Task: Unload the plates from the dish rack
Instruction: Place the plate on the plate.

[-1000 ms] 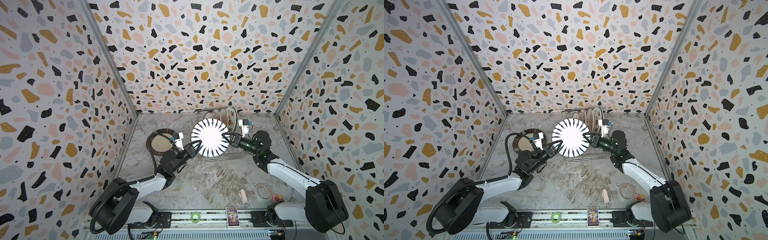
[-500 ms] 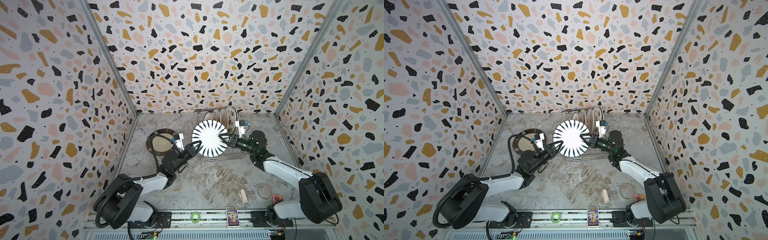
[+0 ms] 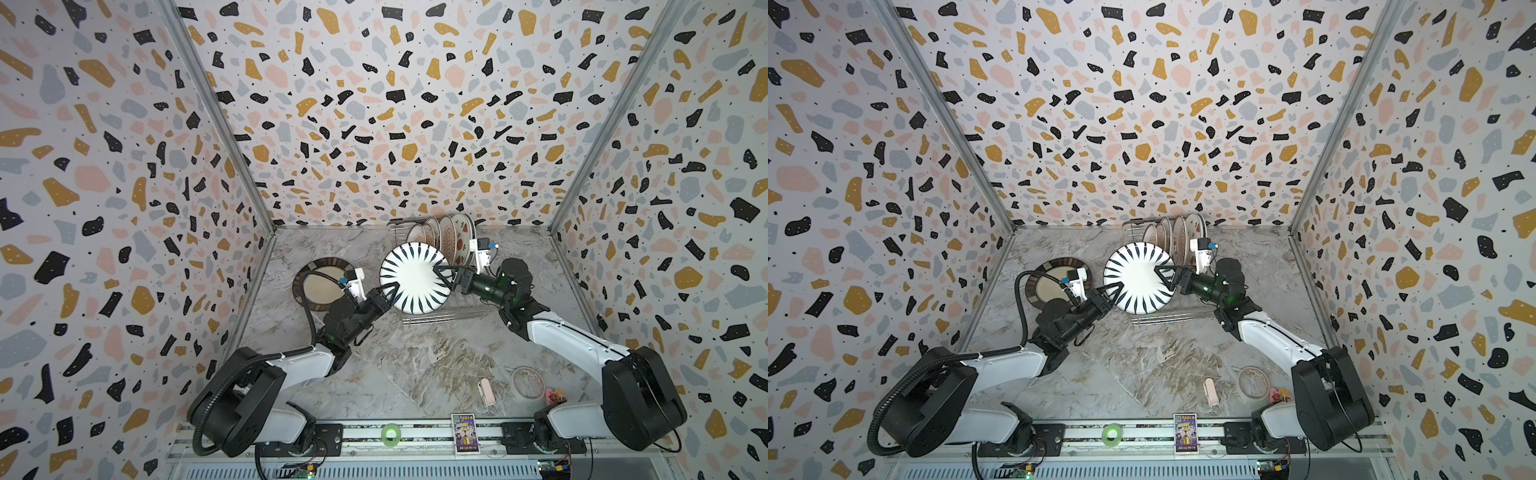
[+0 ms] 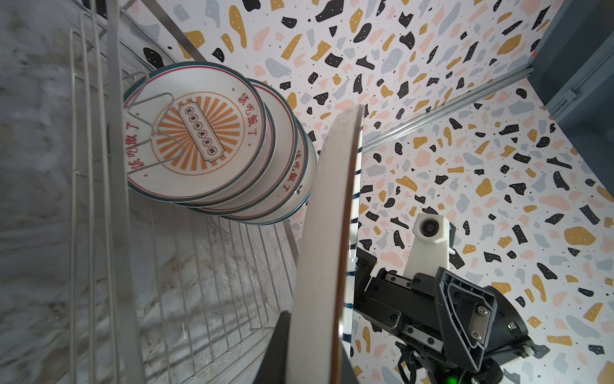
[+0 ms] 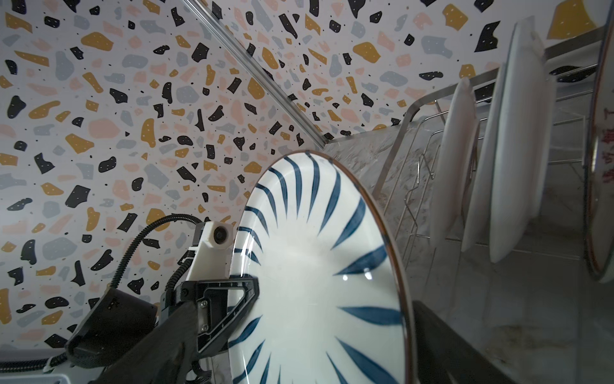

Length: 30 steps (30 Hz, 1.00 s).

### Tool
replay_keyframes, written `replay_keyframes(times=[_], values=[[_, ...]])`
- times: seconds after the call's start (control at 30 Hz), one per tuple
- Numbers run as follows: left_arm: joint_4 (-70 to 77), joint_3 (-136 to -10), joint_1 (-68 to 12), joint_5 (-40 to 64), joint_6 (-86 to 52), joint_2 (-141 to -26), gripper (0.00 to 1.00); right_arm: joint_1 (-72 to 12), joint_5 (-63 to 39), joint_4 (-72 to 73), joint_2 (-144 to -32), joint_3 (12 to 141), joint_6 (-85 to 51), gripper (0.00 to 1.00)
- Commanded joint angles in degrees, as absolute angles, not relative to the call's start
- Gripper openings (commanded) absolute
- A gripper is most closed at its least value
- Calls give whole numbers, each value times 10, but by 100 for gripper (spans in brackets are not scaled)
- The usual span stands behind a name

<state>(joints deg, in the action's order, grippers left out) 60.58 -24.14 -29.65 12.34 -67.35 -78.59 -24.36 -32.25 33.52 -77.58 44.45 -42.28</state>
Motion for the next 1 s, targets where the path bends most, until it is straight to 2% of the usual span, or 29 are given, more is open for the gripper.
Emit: replay_keyframes(times=[0.0,0.13,0.23,0.3,0.6,0.7,0.97], values=[[693,-241,-276,109,-685,-750,0,-246,-272,319,-734,453,-388,99],[663,-227,-246,93,-681,-716,0,-268,-203,278,-720,467,-342,99],[637,-216,-221,82,-677,-688,0,-316,-109,219,-723,499,-289,99],[622,-208,-204,80,-678,-673,0,-342,-81,214,-730,511,-264,99],[559,-175,-104,63,-676,-612,0,-440,-31,217,-807,582,-158,99],[554,-167,-72,68,-687,-606,0,-454,-54,217,-846,617,-157,99],[521,-156,-16,29,-685,-607,0,-511,12,179,-954,722,-123,99]])
